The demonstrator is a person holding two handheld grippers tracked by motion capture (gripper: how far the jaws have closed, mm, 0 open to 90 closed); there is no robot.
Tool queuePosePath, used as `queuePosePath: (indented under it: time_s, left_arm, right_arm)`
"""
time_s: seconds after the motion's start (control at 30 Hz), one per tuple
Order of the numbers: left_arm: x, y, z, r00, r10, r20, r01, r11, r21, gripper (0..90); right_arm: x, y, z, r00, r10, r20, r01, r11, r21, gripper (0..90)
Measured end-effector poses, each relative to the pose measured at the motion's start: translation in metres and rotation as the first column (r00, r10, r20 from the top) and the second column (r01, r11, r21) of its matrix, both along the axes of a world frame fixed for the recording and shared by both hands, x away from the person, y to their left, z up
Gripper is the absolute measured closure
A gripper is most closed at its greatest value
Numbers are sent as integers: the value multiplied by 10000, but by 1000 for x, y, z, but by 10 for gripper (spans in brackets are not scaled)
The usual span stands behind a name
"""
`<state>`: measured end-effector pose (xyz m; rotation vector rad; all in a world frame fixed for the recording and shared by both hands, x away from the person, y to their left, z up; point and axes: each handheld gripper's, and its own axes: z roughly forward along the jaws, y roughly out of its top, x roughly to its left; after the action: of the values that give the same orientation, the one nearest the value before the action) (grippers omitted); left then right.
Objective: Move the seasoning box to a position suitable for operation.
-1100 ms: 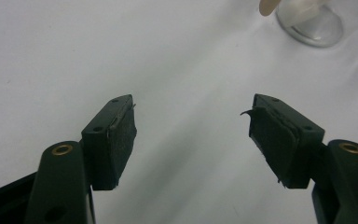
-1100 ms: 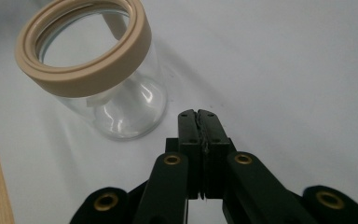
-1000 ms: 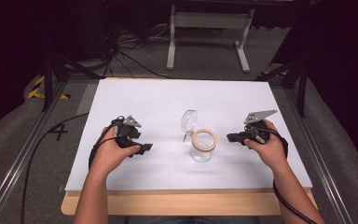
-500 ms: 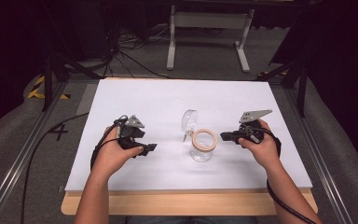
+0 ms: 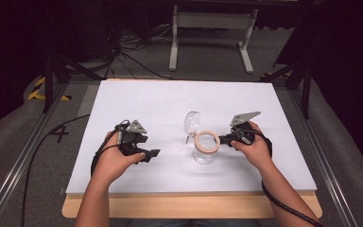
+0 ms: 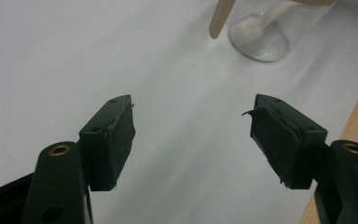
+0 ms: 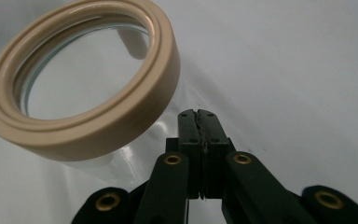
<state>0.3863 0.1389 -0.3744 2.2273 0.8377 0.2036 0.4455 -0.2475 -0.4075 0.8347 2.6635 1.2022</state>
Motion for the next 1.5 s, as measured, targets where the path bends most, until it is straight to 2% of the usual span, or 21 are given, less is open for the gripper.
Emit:
queuePosePath:
  time_s: [0.27, 0.37, 0.5, 0.6, 1.1, 1.2, 1.5]
  left_arm:
    - [1, 1, 0, 10000, 7, -15, -7, 10000, 23, 308]
    - [2, 1, 0, 9998, 99, 177, -97, 9999, -112, 315]
    - [4, 0, 1, 9996, 201, 191, -196, 9994, -296, 318]
    - [6, -1, 2, 9997, 218, 137, -214, 9994, -266, 318]
    - [21, -12, 2, 9997, -64, 226, 73, 9992, -386, 319]
    - [23, -14, 1, 9998, 46, 176, -37, 9987, -499, 319]
    - [29, -22, 3, 9995, -246, 214, 257, 9982, -535, 319]
  right_arm:
    - [1, 1, -3, 9999, 19, -111, -20, 9999, -125, 900]
    - [0, 1, -3, 9998, 12, -198, -15, 9999, -125, 900]
    - [-3, 1, -2, 9998, 105, -193, -108, 9998, -162, 900]
    - [-5, 1, -2, 9996, 155, -221, -159, 9997, -186, 900]
    - [-33, 6, 5, 9981, 592, -161, -598, 9972, -444, 900]
    - [-36, 6, 6, 9978, 640, -173, -648, 9966, -510, 900]
    - [-44, 5, 3, 9977, 613, -275, -629, 9962, -609, 900]
